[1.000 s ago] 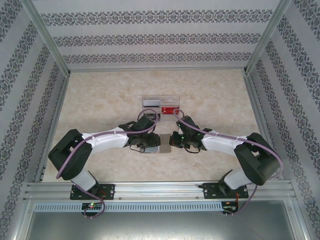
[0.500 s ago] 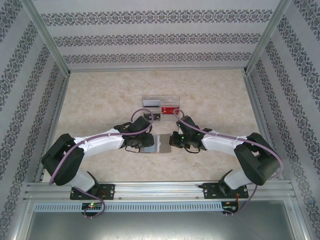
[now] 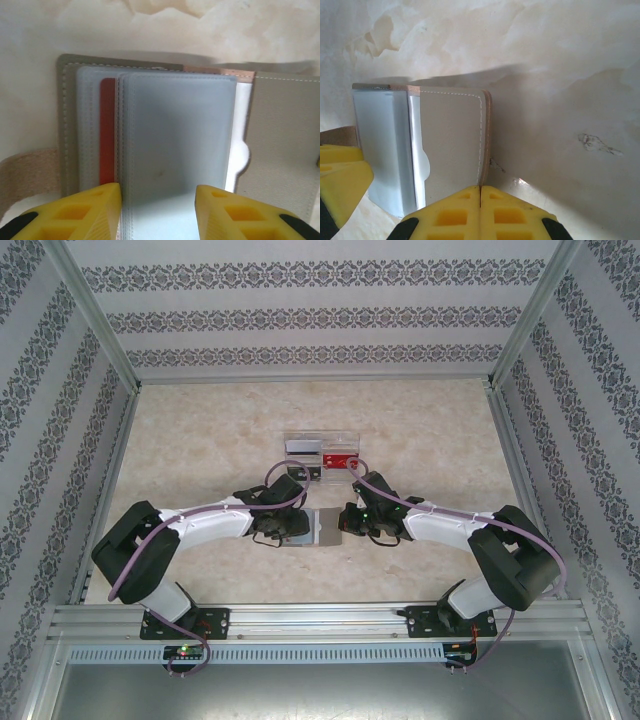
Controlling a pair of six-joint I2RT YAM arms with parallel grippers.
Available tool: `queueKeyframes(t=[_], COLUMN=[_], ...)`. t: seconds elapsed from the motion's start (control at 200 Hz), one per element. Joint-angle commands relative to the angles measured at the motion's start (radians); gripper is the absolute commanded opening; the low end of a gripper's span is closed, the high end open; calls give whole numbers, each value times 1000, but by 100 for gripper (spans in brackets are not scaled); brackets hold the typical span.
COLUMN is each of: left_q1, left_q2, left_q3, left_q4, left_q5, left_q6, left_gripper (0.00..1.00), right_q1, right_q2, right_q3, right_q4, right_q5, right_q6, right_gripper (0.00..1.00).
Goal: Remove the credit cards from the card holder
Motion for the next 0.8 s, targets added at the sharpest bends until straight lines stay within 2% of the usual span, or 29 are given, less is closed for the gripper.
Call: queueKeyframes(t=[0.0, 0.17, 0.475, 0.68, 0.794], left_q1=[5, 3, -20, -61, -87], left_q2=[-7, -19, -18, 22, 48], left_q3=[-31, -19, 40, 97, 124], left_q4=[90, 126, 114, 152, 153], left_q5=[80, 120, 120, 149, 146], left_q6=[-18, -3, 12, 9, 6], left_gripper=[44, 47, 50, 42, 41], right_q1=[8, 10, 10, -6, -24], right_q2=[13, 24, 17, -13, -48], right_q3=[14, 16, 17, 12, 8], right_q4=[24, 30, 21, -3, -24], right_q5=[-3, -5, 6, 33, 45], right_q6=[6, 10, 8, -2, -12], right_gripper=[0, 0, 0, 0, 5])
